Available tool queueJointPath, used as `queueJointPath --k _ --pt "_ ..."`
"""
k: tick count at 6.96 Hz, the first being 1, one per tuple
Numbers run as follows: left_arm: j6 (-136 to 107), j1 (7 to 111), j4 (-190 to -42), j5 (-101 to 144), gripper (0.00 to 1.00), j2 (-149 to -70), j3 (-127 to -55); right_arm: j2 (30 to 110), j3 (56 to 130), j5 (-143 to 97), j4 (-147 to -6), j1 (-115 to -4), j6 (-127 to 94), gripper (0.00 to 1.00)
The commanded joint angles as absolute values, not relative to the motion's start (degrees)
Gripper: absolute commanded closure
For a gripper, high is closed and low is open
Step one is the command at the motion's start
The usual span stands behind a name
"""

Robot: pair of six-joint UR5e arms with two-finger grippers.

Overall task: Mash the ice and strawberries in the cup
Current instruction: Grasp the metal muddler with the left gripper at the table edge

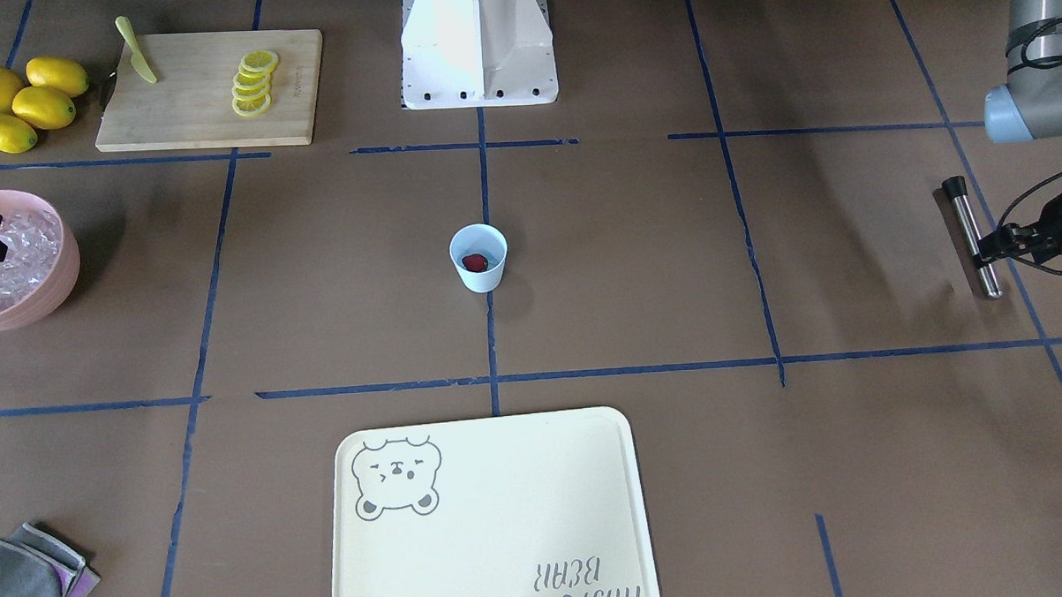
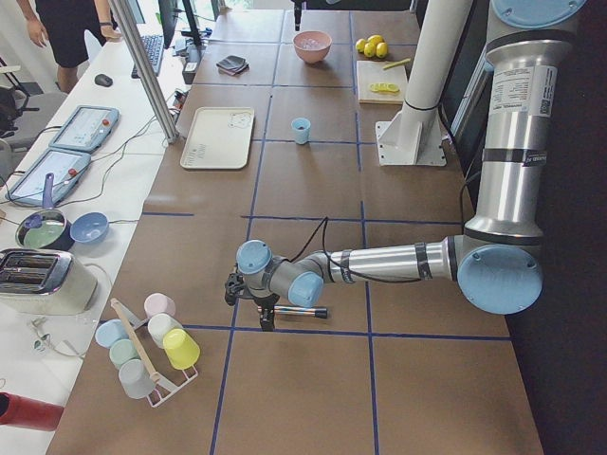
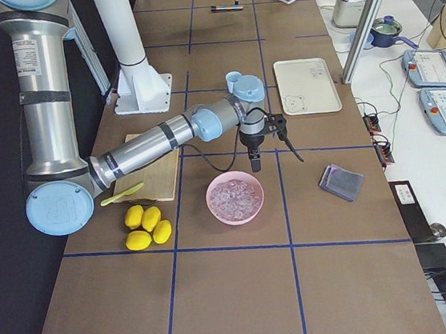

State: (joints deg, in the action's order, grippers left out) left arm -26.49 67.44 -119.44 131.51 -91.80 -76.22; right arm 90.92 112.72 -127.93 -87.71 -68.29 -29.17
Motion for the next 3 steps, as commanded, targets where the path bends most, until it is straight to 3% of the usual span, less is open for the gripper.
queueJointPath --k 1,2,3 --pt "-26.8 65.4 -122.6 131.5 0.03 -91.5 -75.9 91.0 112.7 -127.9 -87.7 -68.3 -29.2 0.00" --pt "-26.6 65.4 -122.6 131.5 0.22 -91.4 -75.7 91.0 112.5 -128.0 -87.7 -68.3 -29.3 0.00" --pt "-26.5 65.4 -122.6 131.5 0.60 -91.3 -75.6 91.0 112.5 -128.0 -87.7 -68.3 -29.3 0.00"
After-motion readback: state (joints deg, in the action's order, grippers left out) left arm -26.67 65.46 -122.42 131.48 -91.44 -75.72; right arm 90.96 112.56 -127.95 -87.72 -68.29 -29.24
